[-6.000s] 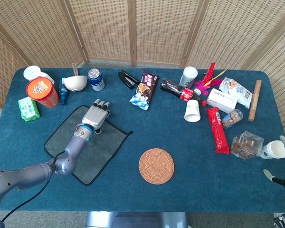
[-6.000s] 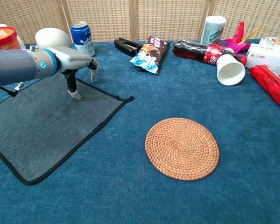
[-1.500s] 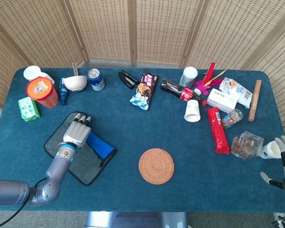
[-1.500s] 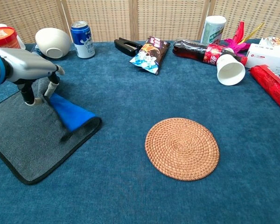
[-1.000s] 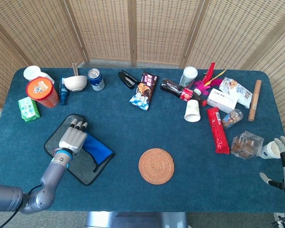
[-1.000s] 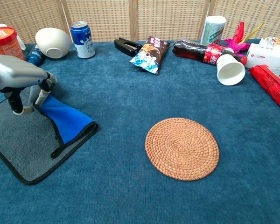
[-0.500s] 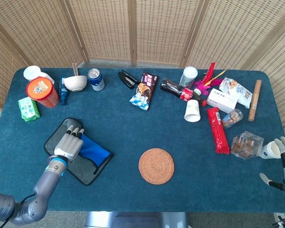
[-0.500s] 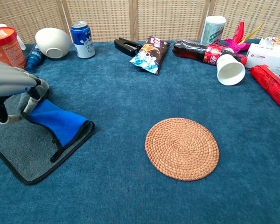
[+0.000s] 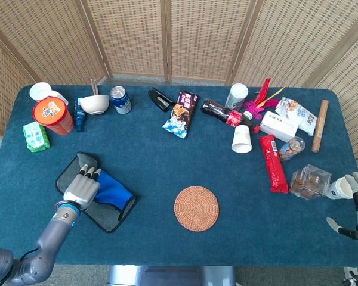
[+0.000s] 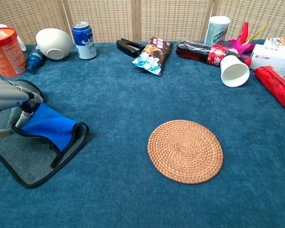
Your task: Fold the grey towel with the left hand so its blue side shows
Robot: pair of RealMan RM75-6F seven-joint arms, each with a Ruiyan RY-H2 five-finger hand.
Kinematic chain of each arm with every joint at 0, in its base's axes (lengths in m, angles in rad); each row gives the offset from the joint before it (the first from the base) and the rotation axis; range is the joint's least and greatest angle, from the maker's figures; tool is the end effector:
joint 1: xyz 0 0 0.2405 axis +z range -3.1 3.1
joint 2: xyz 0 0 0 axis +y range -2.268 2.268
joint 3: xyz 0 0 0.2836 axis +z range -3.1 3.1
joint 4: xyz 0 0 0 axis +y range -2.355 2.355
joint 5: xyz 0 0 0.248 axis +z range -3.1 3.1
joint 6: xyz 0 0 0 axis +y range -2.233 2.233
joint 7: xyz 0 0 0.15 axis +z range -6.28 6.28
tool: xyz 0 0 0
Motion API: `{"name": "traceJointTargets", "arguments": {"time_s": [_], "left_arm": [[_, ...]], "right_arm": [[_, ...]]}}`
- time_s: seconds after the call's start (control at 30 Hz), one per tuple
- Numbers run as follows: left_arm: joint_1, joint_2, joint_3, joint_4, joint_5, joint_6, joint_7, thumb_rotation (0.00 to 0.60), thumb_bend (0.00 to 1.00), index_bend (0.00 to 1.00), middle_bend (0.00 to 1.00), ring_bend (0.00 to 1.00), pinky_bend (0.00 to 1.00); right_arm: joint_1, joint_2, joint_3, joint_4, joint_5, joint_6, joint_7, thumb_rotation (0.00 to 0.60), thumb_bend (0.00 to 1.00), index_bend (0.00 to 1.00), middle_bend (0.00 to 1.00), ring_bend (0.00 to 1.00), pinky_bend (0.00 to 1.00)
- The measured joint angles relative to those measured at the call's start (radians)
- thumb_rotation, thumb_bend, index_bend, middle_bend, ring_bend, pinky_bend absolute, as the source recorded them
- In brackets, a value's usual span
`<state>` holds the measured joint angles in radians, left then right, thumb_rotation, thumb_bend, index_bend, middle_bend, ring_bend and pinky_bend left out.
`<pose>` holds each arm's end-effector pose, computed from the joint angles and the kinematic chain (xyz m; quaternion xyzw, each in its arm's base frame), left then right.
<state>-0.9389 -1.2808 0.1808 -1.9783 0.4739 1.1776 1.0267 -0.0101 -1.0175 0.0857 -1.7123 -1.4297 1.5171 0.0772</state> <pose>-0.2103 0.2923 -0.0020 -0.8242 -0.3003 -0.0348 0.4789 -0.3576 -0.1661 0.1749 0.5263 -0.4282 0.3945 0.6197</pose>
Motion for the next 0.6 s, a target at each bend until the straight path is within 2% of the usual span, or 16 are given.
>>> {"name": "traceJointTargets", "arguments": {"time_s": [0.6], "left_arm": [[0.044,0.015,0.037,-0.007,0.057,0.002,-0.017,0.6,0.47,0.47,0.0,0.0,0.0]], "right_arm": [[-0.001,-0.003,-0.003,0.001,-0.002,0.0,-0.004,0.6,0.0,0.0,0.0,0.0,0.0]]}}
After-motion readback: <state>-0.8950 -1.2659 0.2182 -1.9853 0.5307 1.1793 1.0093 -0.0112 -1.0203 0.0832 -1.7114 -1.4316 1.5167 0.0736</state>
